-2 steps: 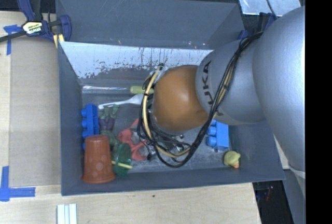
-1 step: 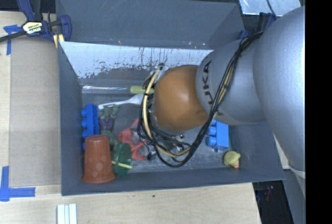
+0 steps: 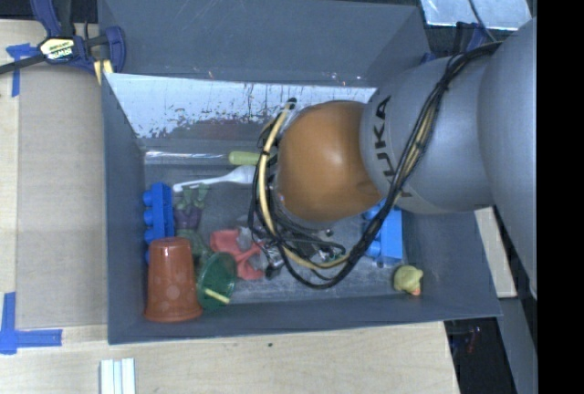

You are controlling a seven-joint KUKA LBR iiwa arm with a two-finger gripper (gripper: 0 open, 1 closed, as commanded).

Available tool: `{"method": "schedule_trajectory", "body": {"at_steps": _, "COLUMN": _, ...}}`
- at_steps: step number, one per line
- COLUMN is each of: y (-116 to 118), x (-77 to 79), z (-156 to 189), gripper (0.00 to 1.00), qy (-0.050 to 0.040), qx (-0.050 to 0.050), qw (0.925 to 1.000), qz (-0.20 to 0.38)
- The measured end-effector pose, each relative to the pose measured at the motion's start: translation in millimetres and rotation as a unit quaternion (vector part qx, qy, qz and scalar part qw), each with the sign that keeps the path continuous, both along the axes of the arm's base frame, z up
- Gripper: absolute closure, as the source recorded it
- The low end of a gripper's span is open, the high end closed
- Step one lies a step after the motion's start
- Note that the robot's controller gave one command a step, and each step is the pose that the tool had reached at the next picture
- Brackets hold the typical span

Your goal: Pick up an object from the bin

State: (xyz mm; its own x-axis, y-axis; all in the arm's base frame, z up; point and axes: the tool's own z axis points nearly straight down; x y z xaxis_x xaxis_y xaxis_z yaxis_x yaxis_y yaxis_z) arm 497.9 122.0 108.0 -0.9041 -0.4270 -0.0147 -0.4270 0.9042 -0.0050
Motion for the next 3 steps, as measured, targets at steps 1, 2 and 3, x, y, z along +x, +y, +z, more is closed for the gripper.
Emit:
{"method": "schedule_trajectory", "body": {"at_steps": 1, "y": 0, "x": 0.2, "z": 46, "gripper": 1.0, "qy": 0.0004, "qx": 0.0, "qw": 1.0, "qz": 0.0}}
{"method": "schedule_trajectory", "body": {"at_steps": 2, "y": 0, "x": 1.9, "z": 75, "gripper": 1.0, "qy": -0.0036, "qx": 0.001, "qw": 1.0, "qz": -0.001}}
{"method": "schedule_trajectory", "body": {"at_steps": 3, "y": 0, "x": 0.6, "z": 114, "gripper": 1.0, "qy": -0.0002, "qx": 0.001, "qw": 1.0, "qz": -0.002}}
